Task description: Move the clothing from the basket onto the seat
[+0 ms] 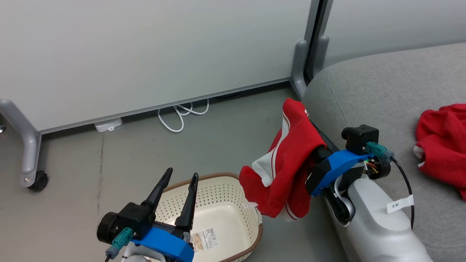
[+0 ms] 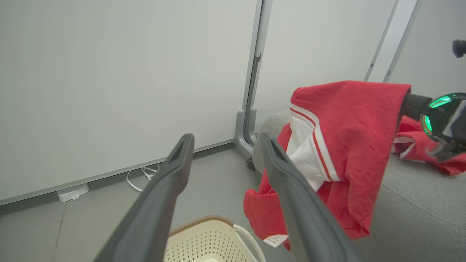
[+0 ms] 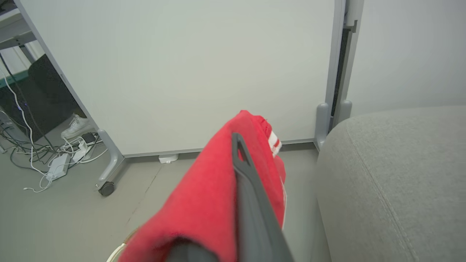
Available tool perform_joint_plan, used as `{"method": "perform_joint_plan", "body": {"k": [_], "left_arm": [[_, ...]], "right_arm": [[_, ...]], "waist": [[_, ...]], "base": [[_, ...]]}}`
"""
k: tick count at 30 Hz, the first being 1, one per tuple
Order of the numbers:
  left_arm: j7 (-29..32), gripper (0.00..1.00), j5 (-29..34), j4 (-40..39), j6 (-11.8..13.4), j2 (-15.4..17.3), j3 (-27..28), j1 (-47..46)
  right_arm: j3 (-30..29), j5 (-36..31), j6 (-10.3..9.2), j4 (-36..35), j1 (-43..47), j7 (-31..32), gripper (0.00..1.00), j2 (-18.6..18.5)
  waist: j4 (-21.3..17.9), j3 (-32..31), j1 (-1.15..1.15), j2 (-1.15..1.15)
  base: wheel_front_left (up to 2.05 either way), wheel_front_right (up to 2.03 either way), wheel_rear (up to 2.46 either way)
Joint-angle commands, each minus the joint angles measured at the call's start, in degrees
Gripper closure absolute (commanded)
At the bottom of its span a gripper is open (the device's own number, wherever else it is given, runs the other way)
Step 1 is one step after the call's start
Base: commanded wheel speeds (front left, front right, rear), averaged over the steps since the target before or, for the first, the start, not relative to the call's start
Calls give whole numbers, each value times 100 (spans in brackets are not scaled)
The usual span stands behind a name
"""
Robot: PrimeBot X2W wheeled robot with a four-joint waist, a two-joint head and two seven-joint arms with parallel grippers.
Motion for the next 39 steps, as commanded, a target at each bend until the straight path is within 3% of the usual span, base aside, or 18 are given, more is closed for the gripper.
{"method": "perform_joint_plan", "body": {"k": [1, 23, 30, 39], "left_arm": [[-29, 0, -15, -15, -10, 27, 18, 5], [-29, 0, -61, -66, -11, 34, -172, -164], [-28, 0, -62, -63, -11, 53, -212, -184], [-28, 0, -71, -62, -10, 63, -309, -243]], "right_arm": [[0, 31, 1, -41, 43, -24, 100, -3], [-198, -42, 1, -158, 121, -23, 100, 0], [-283, -48, 1, -207, 194, -23, 100, 0], [-394, -112, 1, -211, 125, -23, 100, 0]], "waist": [[-118, 34, 0, 0], [-1681, 303, 0, 0], [-1841, 313, 0, 0], [-1754, 406, 0, 0]], "base": [[0, 0, 0], [0, 0, 0], [0, 0, 0], [0, 0, 0]]}}
